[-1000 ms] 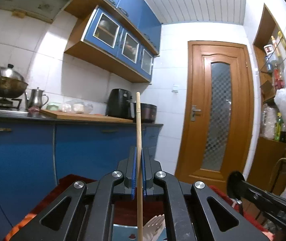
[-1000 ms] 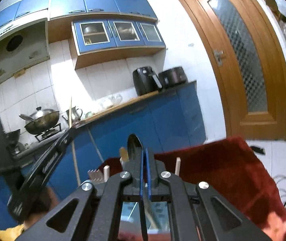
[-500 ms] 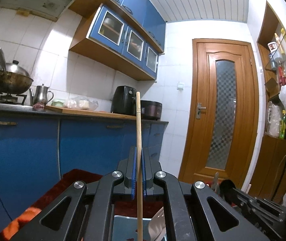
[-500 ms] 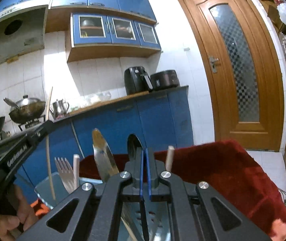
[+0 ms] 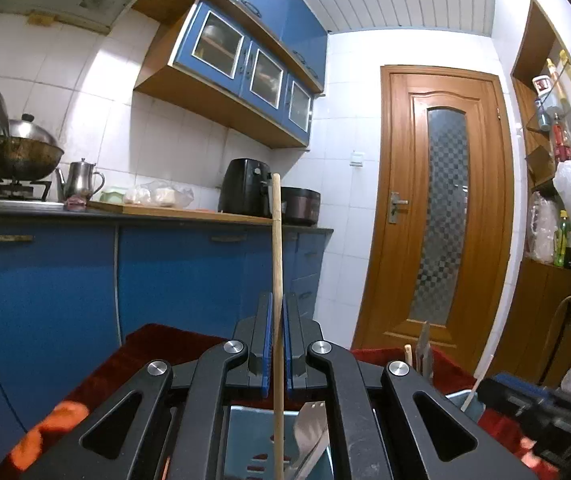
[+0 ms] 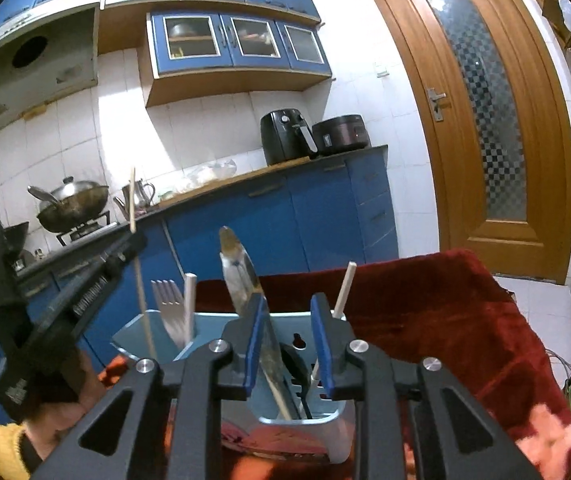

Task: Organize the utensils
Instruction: 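Open both tools and withdraw them from the blue box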

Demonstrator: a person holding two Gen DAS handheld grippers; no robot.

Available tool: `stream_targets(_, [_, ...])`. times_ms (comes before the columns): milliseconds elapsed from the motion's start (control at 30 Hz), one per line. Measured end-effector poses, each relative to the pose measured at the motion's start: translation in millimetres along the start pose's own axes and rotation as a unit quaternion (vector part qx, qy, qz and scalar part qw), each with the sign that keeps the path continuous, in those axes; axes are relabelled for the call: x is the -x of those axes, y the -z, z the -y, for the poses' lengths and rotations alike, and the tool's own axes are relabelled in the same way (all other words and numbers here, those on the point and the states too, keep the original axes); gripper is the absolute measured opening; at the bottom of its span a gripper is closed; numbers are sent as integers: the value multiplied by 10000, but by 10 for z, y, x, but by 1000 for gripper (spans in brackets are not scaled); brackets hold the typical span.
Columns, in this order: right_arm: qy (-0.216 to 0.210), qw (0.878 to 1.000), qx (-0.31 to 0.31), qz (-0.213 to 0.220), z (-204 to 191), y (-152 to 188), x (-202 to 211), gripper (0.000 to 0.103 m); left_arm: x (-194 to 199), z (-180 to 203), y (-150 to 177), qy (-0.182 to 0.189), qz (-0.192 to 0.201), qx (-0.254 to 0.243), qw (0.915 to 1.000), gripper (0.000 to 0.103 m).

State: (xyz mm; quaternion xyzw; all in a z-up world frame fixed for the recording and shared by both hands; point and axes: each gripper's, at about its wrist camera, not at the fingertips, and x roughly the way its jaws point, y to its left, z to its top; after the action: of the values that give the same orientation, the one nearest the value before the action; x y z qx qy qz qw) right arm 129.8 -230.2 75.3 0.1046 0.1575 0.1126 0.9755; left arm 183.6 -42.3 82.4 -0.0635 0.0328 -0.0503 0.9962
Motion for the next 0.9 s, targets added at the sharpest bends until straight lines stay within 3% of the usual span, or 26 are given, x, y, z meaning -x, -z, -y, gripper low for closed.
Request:
stream_targets(67, [-23,10000,-5,57,-11,-22,68,28,26,-9,3,19,-50,-15,10000,10])
stream_targets(133, [-42,10000,-8,79,-22,-33,127,28,51,-15,4,77,-136,-46,9999,27])
stream_targets(167, [-41,10000,-15,82,-25,-36,157,28,64,-22,1,93,-198,-51,9997,28])
stream_targets(633, [-70,9999,-125,12,-178,-99,601,28,566,-87,-206,557,-616,-93,9965,29])
stream_targets(900, [30,9994,30,-344,-376,-65,883,28,877,-138,-261,784,-1219,-134,9894,29])
